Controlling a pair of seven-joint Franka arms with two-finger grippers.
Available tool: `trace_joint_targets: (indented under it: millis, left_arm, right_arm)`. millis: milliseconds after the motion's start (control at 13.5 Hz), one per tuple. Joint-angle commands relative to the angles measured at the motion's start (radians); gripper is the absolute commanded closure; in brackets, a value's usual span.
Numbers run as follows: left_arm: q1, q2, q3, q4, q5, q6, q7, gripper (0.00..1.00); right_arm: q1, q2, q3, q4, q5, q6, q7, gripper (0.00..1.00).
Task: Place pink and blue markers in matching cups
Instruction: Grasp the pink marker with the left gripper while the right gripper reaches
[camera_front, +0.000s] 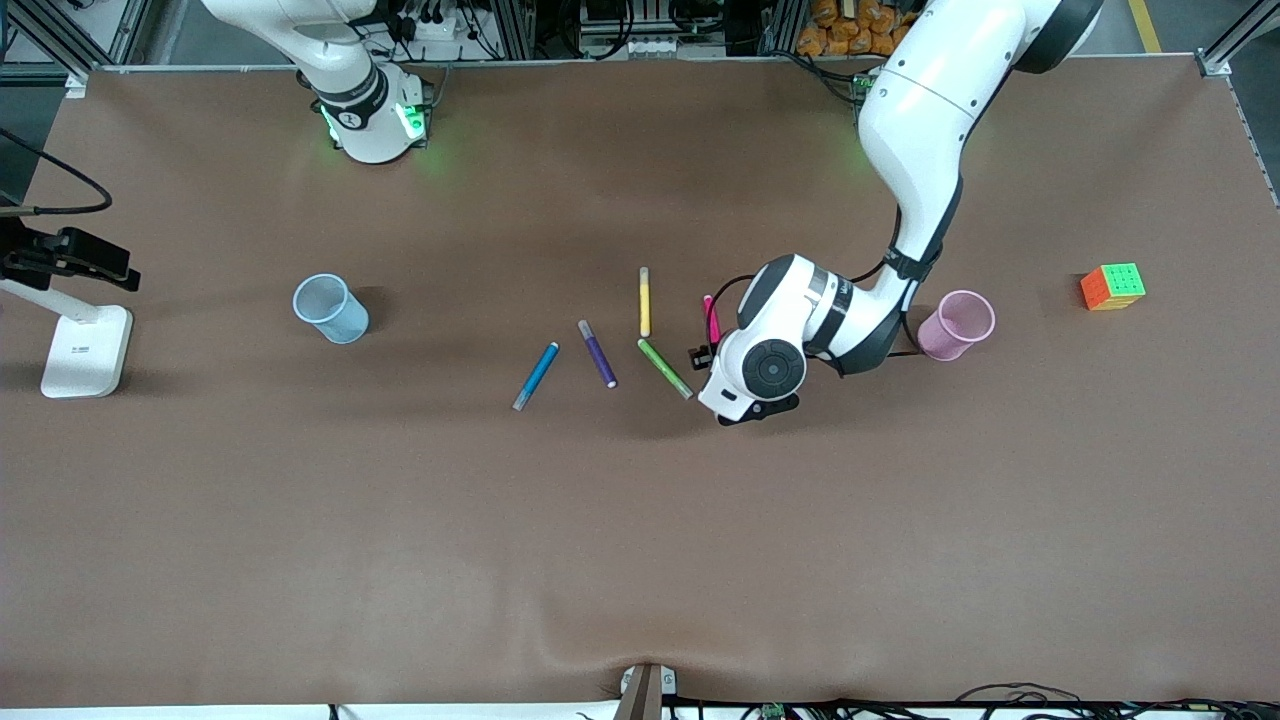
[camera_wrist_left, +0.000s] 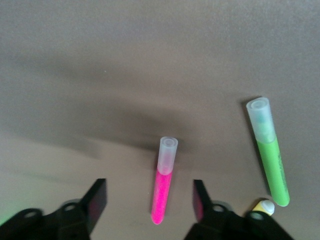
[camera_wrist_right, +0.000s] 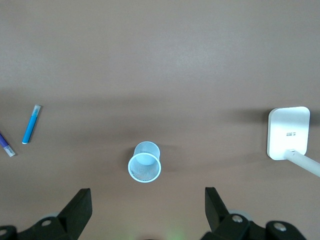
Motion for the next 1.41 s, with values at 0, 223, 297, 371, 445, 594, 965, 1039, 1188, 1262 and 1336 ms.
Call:
trace_joint_targets:
  millis: [0,223,297,371,445,594,965,1039,1188,1262,1336]
  left_arm:
    - [-0.004,0.005,0.005,0.006,-0.02,-0.003,-0.015,0.36]
    - [-0.003,0.011,0.005,0.001,-0.074,0.012,-0.015,0.42]
    - [-0.003,0.016,0.005,0.001,-0.074,0.016,-0.014,0.43]
    - [-0.004,0.024,0.007,0.001,-0.074,0.019,-0.009,0.44]
    - [-0.004,0.027,0.005,0.001,-0.071,0.023,0.0,0.5]
    - [-0.006,0.033,0.007,0.001,-0.072,0.035,0.0,0.51]
    - [0.0,0.045,0.005,0.006,-0.077,0.043,-0.002,0.56]
    - [0.0,0.048,0.005,0.006,-0.077,0.048,-0.002,0.57]
    - [-0.004,0.057,0.005,0.006,-0.077,0.066,-0.003,0.58]
    - [-0.004,0.06,0.007,0.006,-0.077,0.069,-0.003,0.59]
    - [-0.006,0.062,0.005,0.004,-0.077,0.08,-0.005,0.61]
  right_arm:
    - [-0.018,0.069,0.003,0.008,-0.011,-0.005,-0.019,0.0]
    - [-0.051,0.117,0.003,0.011,-0.004,-0.004,-0.019,0.0]
    - [-0.047,0.119,0.003,0.011,-0.01,-0.001,-0.021,0.0]
    - [-0.048,0.123,0.003,0.01,-0.005,0.001,-0.019,0.0]
    - [-0.051,0.145,0.003,0.01,0.007,0.007,-0.018,0.0]
    - [-0.042,0.159,0.003,0.011,0.007,0.019,0.001,0.0]
    - [-0.036,0.214,0.008,0.011,0.119,0.026,0.149,0.0]
    - [-0.025,0.23,0.008,0.011,0.143,0.026,0.171,0.0]
    - [0.011,0.263,0.008,0.01,0.168,0.032,0.211,0.0]
    - [0.031,0.275,0.008,0.01,0.177,0.047,0.266,0.0]
    - [0.053,0.283,0.008,0.004,0.179,0.056,0.322,0.0]
